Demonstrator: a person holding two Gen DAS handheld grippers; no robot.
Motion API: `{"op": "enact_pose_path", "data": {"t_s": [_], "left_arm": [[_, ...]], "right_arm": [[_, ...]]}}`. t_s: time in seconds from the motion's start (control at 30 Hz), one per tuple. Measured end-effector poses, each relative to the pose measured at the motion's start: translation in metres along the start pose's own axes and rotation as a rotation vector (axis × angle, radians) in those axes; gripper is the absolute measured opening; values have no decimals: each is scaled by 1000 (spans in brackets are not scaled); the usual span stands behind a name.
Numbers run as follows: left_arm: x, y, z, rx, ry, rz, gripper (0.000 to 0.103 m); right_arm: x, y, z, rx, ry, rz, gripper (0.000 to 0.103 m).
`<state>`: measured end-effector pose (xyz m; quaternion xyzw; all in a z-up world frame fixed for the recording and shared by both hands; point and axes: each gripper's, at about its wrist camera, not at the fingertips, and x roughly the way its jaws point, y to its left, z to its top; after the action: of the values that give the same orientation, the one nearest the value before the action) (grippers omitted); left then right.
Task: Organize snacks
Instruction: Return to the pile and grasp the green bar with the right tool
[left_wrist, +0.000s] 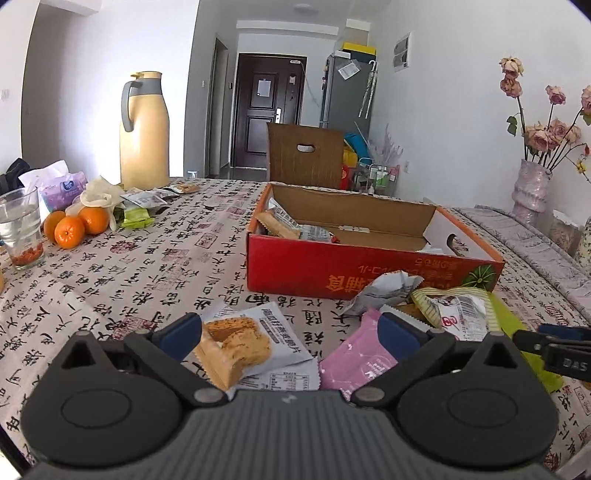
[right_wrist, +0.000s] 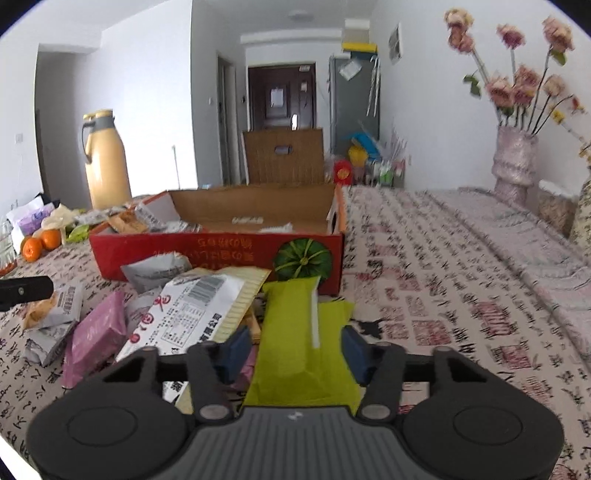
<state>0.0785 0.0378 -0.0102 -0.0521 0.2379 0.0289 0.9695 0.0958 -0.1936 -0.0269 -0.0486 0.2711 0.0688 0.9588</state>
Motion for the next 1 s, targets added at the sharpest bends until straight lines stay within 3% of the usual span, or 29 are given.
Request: {"op": "enact_pose_path", "data": {"t_s": [0.23,0.57,1.0], "left_arm": [[4,3,-1,-7,6,4,103],[9,3,-3,-14,22,4,103],[15,13,1,-38,58,70,103]], "right_arm": [[28,9,4,-58,55,-26,41],[25,22,-2,-177,23,-75,37],[-5,7,1,-73,-73,-89,34]]}}
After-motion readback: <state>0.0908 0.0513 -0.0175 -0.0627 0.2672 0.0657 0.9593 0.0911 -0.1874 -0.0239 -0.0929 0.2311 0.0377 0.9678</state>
